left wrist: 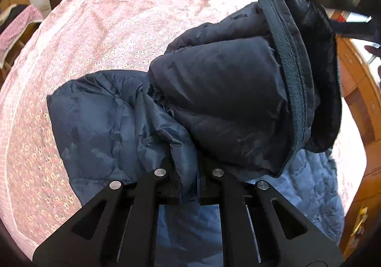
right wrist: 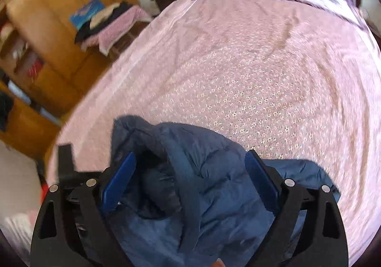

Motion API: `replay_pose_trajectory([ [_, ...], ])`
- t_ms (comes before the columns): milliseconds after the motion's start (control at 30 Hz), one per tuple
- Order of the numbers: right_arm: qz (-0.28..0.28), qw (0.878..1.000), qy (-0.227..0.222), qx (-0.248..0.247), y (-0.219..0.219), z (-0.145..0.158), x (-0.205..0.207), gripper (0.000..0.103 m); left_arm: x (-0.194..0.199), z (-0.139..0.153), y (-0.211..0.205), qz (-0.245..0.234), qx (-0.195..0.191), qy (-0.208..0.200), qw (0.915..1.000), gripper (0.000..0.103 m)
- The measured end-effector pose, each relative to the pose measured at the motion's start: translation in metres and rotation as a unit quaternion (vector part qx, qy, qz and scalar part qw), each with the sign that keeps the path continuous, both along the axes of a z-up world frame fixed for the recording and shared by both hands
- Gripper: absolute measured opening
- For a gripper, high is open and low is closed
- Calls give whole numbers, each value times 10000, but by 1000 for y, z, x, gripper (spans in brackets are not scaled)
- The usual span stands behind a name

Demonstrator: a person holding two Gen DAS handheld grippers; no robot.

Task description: Fold large clothes

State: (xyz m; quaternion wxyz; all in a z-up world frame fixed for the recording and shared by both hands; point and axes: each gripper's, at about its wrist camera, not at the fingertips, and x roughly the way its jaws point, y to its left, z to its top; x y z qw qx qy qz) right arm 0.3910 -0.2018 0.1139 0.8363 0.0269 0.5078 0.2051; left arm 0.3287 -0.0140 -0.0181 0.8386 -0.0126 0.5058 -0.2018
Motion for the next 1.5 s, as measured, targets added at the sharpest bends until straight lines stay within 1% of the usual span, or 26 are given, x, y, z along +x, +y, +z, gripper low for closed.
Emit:
replay_pose_trajectory([
  [33,53,9998,-12,-182,5,-6,1,86,-7,2,5,-27,-28,-34,10000,12],
  [67,113,9993,-41,-342,8,-11,-1,71,-9,4,7,-68,-44,-74,9999,13],
  [100,151,9982,-76,-571,11,-18,-2,60,-12,6,10,-110,-70,-125,9998,17],
  [133,131,9978,-103,-638,9,-24,-9,42,-15,9,13,-137,-86,-168,9997,27],
  [167,116,9979,-119,-628,9,-29,-12,28,-18,12,17,-154,-106,-203,9996,34],
  [200,131,9983,-142,-551,7,-32,-16,23,-23,16,23,-163,-134,-289,9994,47],
  [233,136,9983,-222,-527,6,-33,-20,17,-26,17,26,-144,-129,-374,9991,53],
  [333,174,9964,-653,-511,5,-25,-42,13,-43,25,42,-64,-160,-680,9975,57],
  [367,221,9946,-887,-487,5,-19,-54,13,-51,27,49,21,-202,-756,9969,57],
  [467,406,9876,-1428,-501,9,1,-87,13,-76,34,69,235,-282,-999,9943,61],
  [567,641,9775,-1938,-540,15,14,-140,13,-106,42,88,468,-203,-1287,9904,62],
  [600,728,9737,-2076,-585,18,16,-162,13,-119,43,95,601,-180,-1293,9896,62],
  [667,791,9695,-2198,-738,23,11,-189,13,-131,48,101,700,-255,-1169,9903,62],
  [733,786,9675,-2217,-926,26,-2,-212,14,-146,52,105,759,-276,-1118,9904,62],
  [767,751,9677,-2171,-1036,27,-14,-221,14,-153,54,106,770,-263,-1150,9900,62],
  [833,687,9718,-2008,-1033,23,-35,-229,16,-163,60,102,803,-260,-1226,9889,63],
  [867,625,9749,-1879,-1015,20,-48,-231,28,-167,63,101,829,-287,-1252,9882,63],
  [900,584,9770,-1781,-1017,19,-57,-232,36,-168,67,98,855,-317,-1273,9877,63],
  [967,462,9804,-1607,-1039,16,-76,-236,65,-169,74,90,877,-386,-1321,9866,63],
  [1000,410,9826,-1486,-1036,13,-85,-239,71,-169,80,88,877,-427,-1354,9860,63],
  [1067,323,9855,-1328,-1005,8,-94,-248,76,-166,87,81,868,-534,-1379,9852,63],
  [1133,317,9873,-1208,-987,5,-96,-259,81,-160,91,76,865,-692,-1340,9848,64],
  [1233,328,9890,-1133,-896,-5,-87,-279,82,-150,96,65,821,-906,-1289,9841,64],
  [1333,241,9890,-1232,-781,-16,-66,-292,82,-136,107,50,748,-1023,-1365,9825,64],
  [1433,-85,9873,-1479,-576,-28,-35,-281,82,-115,121,36,751,-1007,-1450,9814,64],
  [1500,-424,9850,-1636,-334,-36,-14,-259,82,-95,123,22,659,-916,-1267,9855,64],
])
